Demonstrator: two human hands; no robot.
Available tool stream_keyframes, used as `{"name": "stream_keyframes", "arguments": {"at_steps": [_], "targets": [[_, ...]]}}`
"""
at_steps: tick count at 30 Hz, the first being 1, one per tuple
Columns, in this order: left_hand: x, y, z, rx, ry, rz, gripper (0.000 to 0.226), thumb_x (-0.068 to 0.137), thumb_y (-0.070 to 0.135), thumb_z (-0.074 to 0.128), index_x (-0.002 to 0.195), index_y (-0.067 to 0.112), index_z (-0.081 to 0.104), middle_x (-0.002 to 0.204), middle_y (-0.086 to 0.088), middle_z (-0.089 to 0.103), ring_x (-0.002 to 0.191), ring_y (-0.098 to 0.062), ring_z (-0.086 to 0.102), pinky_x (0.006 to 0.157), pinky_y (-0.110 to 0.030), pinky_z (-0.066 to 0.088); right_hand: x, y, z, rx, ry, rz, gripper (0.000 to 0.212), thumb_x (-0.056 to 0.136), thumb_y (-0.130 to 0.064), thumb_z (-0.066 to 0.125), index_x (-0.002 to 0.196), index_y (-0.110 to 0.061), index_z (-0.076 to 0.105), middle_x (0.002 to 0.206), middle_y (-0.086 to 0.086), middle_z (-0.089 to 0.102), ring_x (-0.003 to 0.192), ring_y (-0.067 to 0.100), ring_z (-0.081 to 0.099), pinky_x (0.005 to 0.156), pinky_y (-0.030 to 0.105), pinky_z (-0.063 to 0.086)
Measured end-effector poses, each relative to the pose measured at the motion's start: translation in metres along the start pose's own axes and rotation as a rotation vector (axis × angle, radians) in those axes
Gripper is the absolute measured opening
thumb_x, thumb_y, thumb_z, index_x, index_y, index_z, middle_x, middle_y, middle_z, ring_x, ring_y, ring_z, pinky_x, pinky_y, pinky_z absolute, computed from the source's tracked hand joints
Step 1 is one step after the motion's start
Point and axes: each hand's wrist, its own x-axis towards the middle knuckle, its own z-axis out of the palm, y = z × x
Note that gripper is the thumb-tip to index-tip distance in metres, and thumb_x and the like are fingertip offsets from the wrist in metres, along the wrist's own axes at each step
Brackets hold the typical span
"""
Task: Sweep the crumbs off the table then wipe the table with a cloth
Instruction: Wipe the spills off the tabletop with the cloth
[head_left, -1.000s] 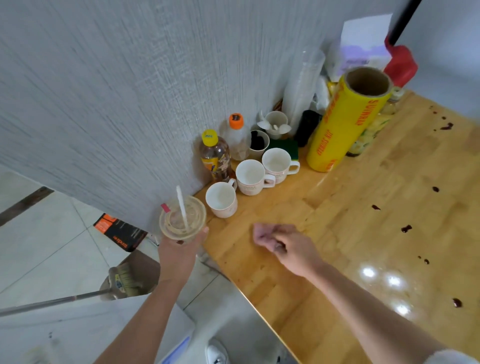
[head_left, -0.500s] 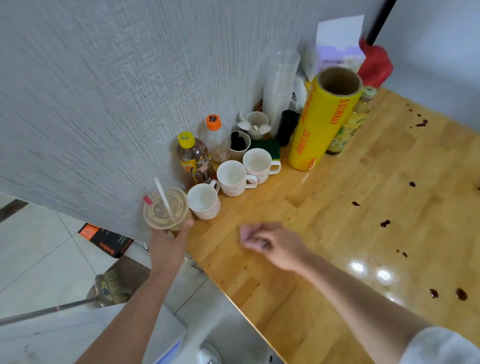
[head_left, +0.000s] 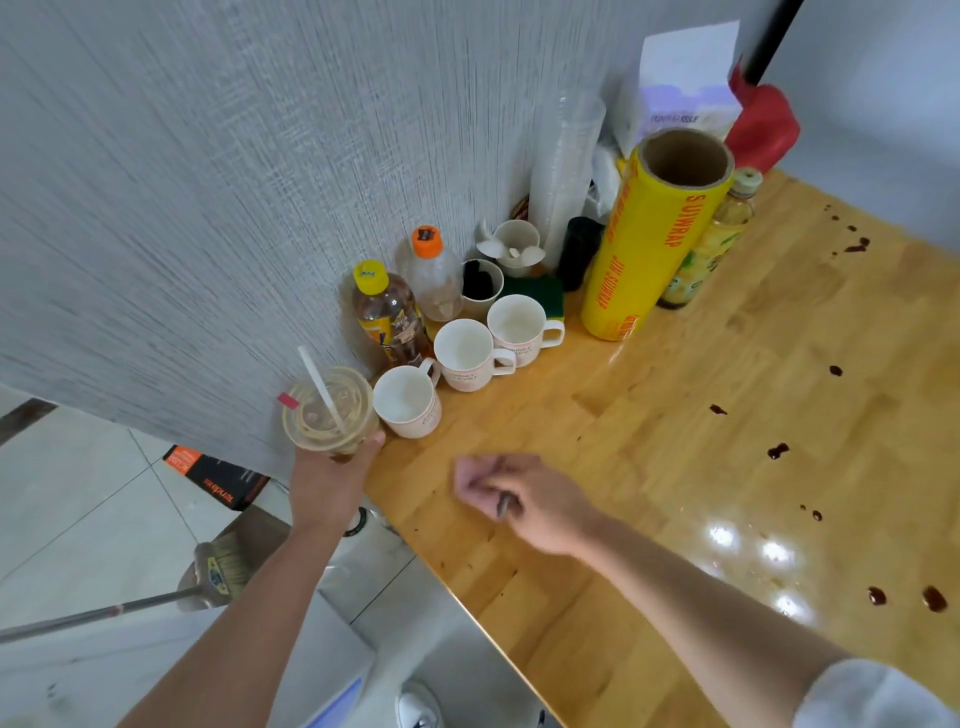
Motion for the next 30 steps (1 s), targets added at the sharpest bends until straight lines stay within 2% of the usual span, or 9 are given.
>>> {"name": "stream_keyframes", "arguments": {"at_steps": [6,9,13,16,18,21,23,27,30], "targets": [[-0.015,-0.008,-0.005,0.015,-0.063,-0.176,0.065,0.084,0.03,0.079,0.139,0.017,0.046,0.13,0.002,0.055,0.111,-0.016,0.055,0.094,-0.038,0.047,0.036,0.051,-0.064,0.022,0.493,0.701,0.032,0.101,-0.011,0.043,0.124,-0.031,0.055,0.127,0.001,0.06,0.115,0.029,0.061,0.081,0.037,0.055],[-0.041,-0.019,-0.01,0.247,-0.037,0.009,0.028,0.094,0.009,0.057,0.118,0.02,0.067,0.119,0.0,0.067,0.11,-0.022,0.062,0.088,-0.034,0.046,0.038,0.0,-0.016,0.0,0.392,0.447,0.05,0.086,0.006,0.047,0.11,-0.037,0.053,0.119,-0.01,0.056,0.106,0.019,0.062,0.074,0.029,0.053],[-0.057,-0.018,-0.005,0.381,-0.186,0.331,0.039,0.089,-0.009,0.052,0.108,0.015,0.076,0.11,-0.001,0.073,0.105,-0.023,0.064,0.089,-0.038,0.051,0.01,-0.049,0.053,-0.06,-0.007,0.032,0.026,0.095,-0.02,0.055,0.114,-0.038,0.061,0.13,-0.005,0.059,0.111,0.017,0.06,0.076,0.027,0.055],[-0.053,-0.011,0.004,0.432,-0.316,0.441,0.041,0.091,-0.009,0.052,0.115,0.015,0.074,0.122,0.0,0.07,0.119,-0.022,0.06,0.101,-0.035,0.047,-0.021,-0.029,0.029,0.021,-0.124,-0.092,0.022,0.092,-0.031,0.052,0.103,-0.039,0.069,0.122,-0.025,0.066,0.112,-0.004,0.058,0.082,0.029,0.058],[-0.051,-0.004,0.009,0.447,-0.411,0.445,0.042,0.095,-0.004,0.05,0.121,0.02,0.072,0.132,0.005,0.065,0.132,-0.015,0.051,0.11,-0.027,0.036,-0.032,0.011,-0.016,0.081,0.103,0.19,0.019,0.095,-0.036,0.056,0.101,-0.04,0.074,0.111,-0.031,0.069,0.105,-0.008,0.063,0.076,0.026,0.056],[-0.042,0.011,0.016,0.496,-0.494,0.395,0.043,0.1,0.002,0.045,0.131,0.024,0.065,0.141,0.005,0.058,0.134,-0.016,0.047,0.111,-0.028,0.035,-0.032,0.05,-0.043,0.033,0.525,0.735,0.022,0.101,-0.02,0.049,0.112,-0.023,0.068,0.105,0.003,0.071,0.106,0.029,0.069,0.068,0.034,0.054],[-0.03,0.024,0.02,0.545,-0.527,0.331,0.044,0.101,0.006,0.042,0.137,0.026,0.059,0.144,0.001,0.055,0.132,-0.018,0.048,0.11,-0.032,0.038,-0.014,0.015,-0.013,-0.102,0.458,0.56,0.031,0.096,-0.01,0.05,0.117,-0.025,0.067,0.124,0.006,0.066,0.115,0.03,0.064,0.084,0.039,0.058],[-0.015,0.039,0.021,0.683,-0.696,0.303,0.049,0.101,0.007,0.039,0.143,0.028,0.053,0.153,-0.002,0.045,0.14,-0.021,0.04,0.112,-0.03,0.03,-0.028,-0.069,0.066,-0.033,-0.058,0.019,0.027,0.088,-0.02,0.051,0.103,-0.033,0.069,0.117,-0.014,0.064,0.115,0.012,0.057,0.08,0.032,0.055],[-0.02,0.037,0.025,0.783,-0.767,0.315,0.045,0.103,0.019,0.042,0.144,0.037,0.049,0.146,-0.006,0.042,0.135,-0.025,0.038,0.105,-0.03,0.03,-0.078,-0.033,0.044,-0.052,-0.023,0.048,0.028,0.094,-0.02,0.054,0.106,-0.036,0.074,0.122,-0.021,0.067,0.116,0.004,0.059,0.084,0.029,0.057]]}}
